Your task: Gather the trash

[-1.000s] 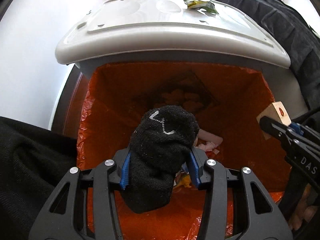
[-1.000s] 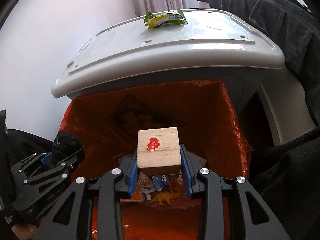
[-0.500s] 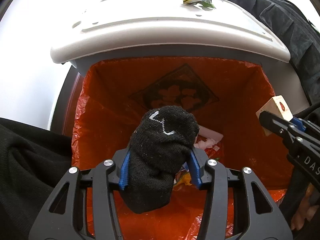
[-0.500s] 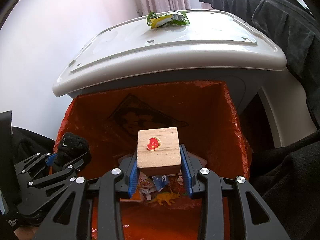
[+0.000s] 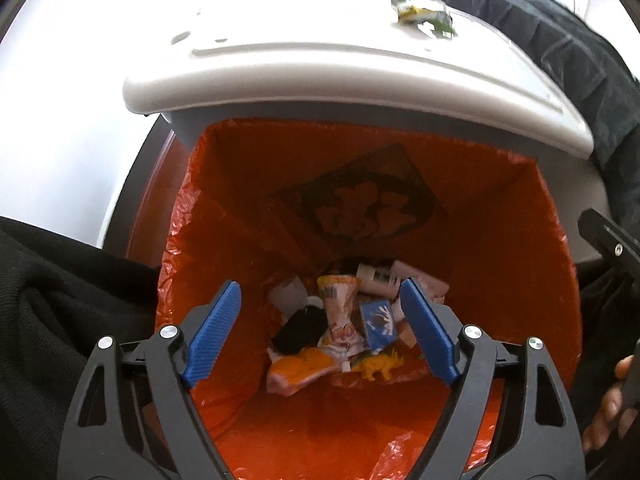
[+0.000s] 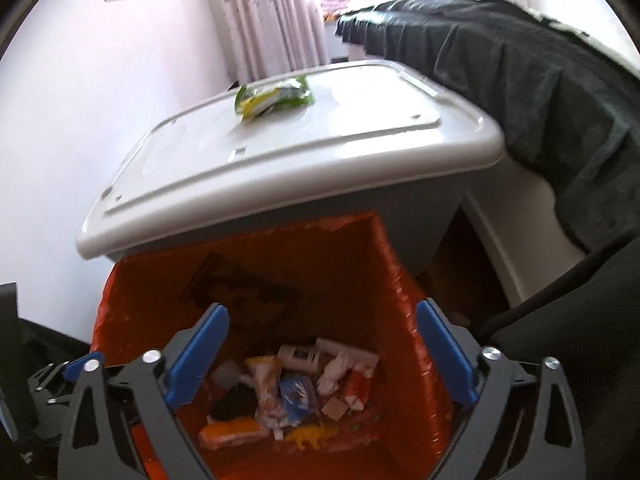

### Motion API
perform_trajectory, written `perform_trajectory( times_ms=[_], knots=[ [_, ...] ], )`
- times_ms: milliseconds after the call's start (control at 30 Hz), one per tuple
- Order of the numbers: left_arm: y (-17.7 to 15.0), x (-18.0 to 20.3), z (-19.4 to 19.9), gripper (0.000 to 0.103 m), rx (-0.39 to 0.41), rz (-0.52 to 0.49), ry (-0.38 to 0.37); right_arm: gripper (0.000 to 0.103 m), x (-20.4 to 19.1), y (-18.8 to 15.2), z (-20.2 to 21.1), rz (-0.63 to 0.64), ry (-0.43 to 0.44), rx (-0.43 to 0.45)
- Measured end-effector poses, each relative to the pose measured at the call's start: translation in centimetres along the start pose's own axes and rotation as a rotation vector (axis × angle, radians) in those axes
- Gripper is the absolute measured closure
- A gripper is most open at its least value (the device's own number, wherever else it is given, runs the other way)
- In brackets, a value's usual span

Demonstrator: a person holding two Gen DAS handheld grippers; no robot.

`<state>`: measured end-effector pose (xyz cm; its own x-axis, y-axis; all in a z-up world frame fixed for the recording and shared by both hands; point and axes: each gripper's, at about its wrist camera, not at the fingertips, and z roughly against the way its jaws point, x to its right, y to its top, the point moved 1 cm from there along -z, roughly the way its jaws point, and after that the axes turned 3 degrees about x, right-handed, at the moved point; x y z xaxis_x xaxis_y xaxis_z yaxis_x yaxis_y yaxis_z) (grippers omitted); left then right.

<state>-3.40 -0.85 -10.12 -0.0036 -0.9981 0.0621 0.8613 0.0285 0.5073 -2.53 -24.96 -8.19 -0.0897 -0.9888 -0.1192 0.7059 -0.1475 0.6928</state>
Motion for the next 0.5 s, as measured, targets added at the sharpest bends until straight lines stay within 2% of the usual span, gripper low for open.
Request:
perform_trajectory(
  times_ms=[100,200,333,500],
  knots=[
    [0.5,-0.5,0.5,0.023,0.041,0.033,-0.014,0.005,0.0,0.2,0.3,0.017,-0.034,0.037],
    [1.0,-0.8,0.9,0.016,0.076,0.048,-0.008,0.005,-0.4,0.4,-0.5,0.038,-0.075,0.027],
    [1.6,-1.0,1.3,0.016,0.1,0.047,0.004,0.005,-0.7,0.7,-1.1,0.049,-0.111,0.026],
    [2.1,-0.5,1.9,0.016,0.133,0.008,0.017,0.005,-2.4,1.1,-0.1,0.121,-0.105,0.115]
  ],
)
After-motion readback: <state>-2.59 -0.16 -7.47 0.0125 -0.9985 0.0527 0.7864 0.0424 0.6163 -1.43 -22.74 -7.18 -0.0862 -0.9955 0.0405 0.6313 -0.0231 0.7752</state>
